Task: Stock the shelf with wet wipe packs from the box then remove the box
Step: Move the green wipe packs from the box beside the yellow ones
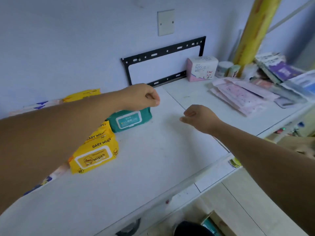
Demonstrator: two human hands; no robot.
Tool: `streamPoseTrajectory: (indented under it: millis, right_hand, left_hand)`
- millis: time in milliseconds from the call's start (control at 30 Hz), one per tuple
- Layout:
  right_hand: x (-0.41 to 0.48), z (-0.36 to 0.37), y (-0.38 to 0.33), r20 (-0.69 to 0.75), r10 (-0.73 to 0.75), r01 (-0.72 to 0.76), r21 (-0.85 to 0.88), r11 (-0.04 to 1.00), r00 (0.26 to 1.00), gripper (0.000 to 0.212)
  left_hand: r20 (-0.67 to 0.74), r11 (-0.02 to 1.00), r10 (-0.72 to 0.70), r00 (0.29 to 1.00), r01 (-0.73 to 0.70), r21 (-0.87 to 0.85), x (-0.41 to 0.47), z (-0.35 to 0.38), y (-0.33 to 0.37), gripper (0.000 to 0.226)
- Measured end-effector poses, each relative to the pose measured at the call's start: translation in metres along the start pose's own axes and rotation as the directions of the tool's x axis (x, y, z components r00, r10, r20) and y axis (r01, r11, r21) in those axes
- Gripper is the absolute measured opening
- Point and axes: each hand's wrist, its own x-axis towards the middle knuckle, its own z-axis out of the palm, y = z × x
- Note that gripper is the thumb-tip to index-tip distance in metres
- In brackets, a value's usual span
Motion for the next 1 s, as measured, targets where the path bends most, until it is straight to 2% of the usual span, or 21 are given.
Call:
streamPoseTrajectory:
  millis: [167, 367, 533, 667, 833, 1000]
  right_hand:
    - [-0.054, -0.053, 0.037, -0.061, 0.065, -0.071, -0.104, 0.992, 0.996, 0.034]
    - [-0.119, -0.104, 0.094, -0.128, 0.173, -0.188, -0.118, 0.975, 0.977, 0.033]
    - [-0.192, -0.142, 0.159, -0.143, 0.288, -0.308, -0.150, 0.939, 0.947, 0.034]
    - [-0.253, -0.168, 0.225, -0.121, 0.425, -0.441, -0.218, 0.870, 0.897, 0.019]
    - [-0.301, -0.166, 0.294, -0.028, 0.553, -0.538, -0.276, 0.797, 0.833, 0.035]
    - [-0.326, -0.119, 0.339, 0.093, 0.636, -0.579, -0.329, 0.746, 0.766, 0.043]
  left_hand:
    - [0.063, 0.991, 0.117, 0.991, -0.121, 0.062, 0.014, 0.026, 0.067, 0.020]
    - [0.181, 0.969, 0.207, 0.961, -0.227, 0.097, 0.028, 0.068, 0.149, 0.019]
    - [0.284, 0.936, 0.292, 0.913, -0.334, 0.109, 0.050, 0.131, 0.233, 0.015]
    - [0.368, 0.908, 0.360, 0.857, -0.413, 0.073, 0.051, 0.201, 0.298, 0.016]
    - [0.539, 0.895, 0.318, 0.780, -0.434, 0.101, 0.037, 0.293, 0.323, 0.015]
    - [0.682, 0.892, 0.227, 0.695, -0.430, 0.141, 0.022, 0.370, 0.315, 0.028]
